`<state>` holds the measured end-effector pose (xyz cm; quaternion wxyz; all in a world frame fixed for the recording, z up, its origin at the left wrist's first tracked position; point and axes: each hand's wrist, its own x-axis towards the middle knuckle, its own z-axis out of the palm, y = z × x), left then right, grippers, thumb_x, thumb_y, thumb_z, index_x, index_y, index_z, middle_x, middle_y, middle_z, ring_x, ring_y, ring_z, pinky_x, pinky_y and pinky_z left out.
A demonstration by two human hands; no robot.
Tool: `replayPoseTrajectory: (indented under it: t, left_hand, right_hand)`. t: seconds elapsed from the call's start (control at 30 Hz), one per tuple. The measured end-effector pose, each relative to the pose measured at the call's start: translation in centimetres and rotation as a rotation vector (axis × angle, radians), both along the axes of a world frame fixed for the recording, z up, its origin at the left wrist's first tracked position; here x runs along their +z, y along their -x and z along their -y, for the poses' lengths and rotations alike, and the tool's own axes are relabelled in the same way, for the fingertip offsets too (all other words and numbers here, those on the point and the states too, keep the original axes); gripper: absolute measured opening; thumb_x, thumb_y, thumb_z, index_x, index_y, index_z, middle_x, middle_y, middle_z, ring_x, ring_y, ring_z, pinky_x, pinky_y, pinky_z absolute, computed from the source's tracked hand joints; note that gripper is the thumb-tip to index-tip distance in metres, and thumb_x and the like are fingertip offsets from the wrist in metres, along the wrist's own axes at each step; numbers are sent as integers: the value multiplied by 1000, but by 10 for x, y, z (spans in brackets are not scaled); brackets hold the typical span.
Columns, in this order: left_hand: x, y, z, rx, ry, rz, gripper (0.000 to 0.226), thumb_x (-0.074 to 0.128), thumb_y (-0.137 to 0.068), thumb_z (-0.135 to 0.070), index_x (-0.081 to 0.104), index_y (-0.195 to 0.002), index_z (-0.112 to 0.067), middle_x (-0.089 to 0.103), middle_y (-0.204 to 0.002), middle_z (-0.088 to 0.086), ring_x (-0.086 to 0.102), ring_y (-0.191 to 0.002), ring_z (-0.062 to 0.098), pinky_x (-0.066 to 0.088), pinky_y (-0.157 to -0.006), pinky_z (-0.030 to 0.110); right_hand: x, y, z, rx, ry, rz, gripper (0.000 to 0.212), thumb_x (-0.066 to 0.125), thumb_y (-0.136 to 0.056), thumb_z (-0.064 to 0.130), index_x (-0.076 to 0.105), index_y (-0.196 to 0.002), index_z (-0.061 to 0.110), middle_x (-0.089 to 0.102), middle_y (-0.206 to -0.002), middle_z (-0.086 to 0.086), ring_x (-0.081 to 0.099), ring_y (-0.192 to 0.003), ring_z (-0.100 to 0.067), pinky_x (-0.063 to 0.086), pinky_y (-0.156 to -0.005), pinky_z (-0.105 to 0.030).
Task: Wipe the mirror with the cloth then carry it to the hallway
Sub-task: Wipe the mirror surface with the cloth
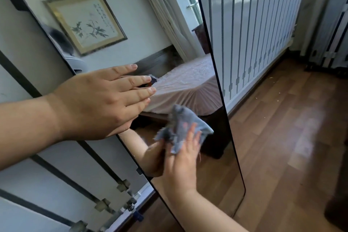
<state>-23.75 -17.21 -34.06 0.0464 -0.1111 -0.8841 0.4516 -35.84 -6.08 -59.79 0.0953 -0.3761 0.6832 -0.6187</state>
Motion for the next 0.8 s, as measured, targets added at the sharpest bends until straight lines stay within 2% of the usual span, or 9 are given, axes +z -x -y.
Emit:
replayPoseTrajectory:
  t: [0.07, 0.13, 0.23, 0.33, 0.43, 0.53, 0.6, 0.7, 0.8]
  left_hand:
    - [0, 1, 0, -6, -10, -1, 53, 45, -115, -37, 71, -146, -3, 64, -162, 20, 57, -154, 44, 36, -132, 67]
    - [1, 1, 0, -18, -13, -6, 52, 45, -115, -36, 73, -144, -3, 65, -161, 19, 59, -153, 43, 35, -132, 65]
    - [1, 0, 0, -19, -2, -7, 53, 43, -115, -36, 72, -145, -2, 65, -161, 19, 59, -153, 44, 33, -133, 65]
    - [1, 0, -2, -16, -4, -8, 53, 42, -116, -34, 72, -146, -3, 65, -161, 20, 58, -154, 44, 34, -133, 66]
    - [1, 1, -4, -18, -22, -12, 52, 43, -116, -34, 72, -147, -3, 64, -162, 20, 57, -155, 44, 34, -133, 66]
    - [0, 1, -3, -18, -27, -13, 51, 46, -115, -34, 72, -146, -3, 65, -161, 20, 58, -154, 44, 35, -132, 66]
    - [-1, 1, -2, -18, -23, -13, 51, 47, -114, -34, 73, -145, -3, 66, -160, 20, 58, -154, 44, 36, -132, 66]
    - [-1, 0, -2, -18, -27, -17, 51, 45, -115, -34, 73, -145, -3, 66, -160, 20, 58, -153, 44, 36, -132, 66]
    - [-1, 1, -2, -23, -28, -24, 52, 43, -115, -34, 73, -144, -2, 67, -159, 20, 59, -152, 44, 36, -131, 66]
  right_hand:
    - [7, -21, 0, 83, 55, -279, 75, 34, -107, 32, -2, -172, 35, -10, -183, -6, -21, -167, -30, -17, -132, -46]
    - [4, -27, 0, 92, 58, -313, 82, 37, -103, 28, -5, -172, 37, -8, -183, -4, -18, -167, -30, -15, -133, -47]
    - [-18, -9, 0, 28, 47, -242, 74, 38, -104, 29, 7, -171, 29, -1, -182, -9, -14, -168, -32, -12, -134, -47]
    - [-52, 27, 4, -139, -72, 247, 69, 47, -111, 15, 11, -169, 24, 2, -181, -8, -8, -168, -26, -5, -135, -42]
    - [-82, 60, 2, -288, -296, 804, 70, 39, -118, 33, 6, -171, 3, 14, -180, -23, 9, -168, -38, 10, -133, -47]
    - [-83, 58, 0, -339, -378, 976, 74, 35, -117, 43, 4, -171, 1, 26, -176, -27, 21, -163, -45, 21, -130, -53]
    - [-67, 39, -2, -308, -367, 913, 75, 37, -117, 44, 2, -172, 8, 24, -177, -24, 16, -165, -42, 21, -130, -54]
    - [-31, 5, -5, -181, -220, 717, 77, 41, -115, 46, -4, -173, 21, 3, -183, -16, -5, -169, -28, 9, -135, -49]
    - [4, -25, -12, 42, 17, 218, 70, 34, -113, 44, -2, -172, 34, -16, -181, 7, -27, -164, -12, -12, -134, -44]
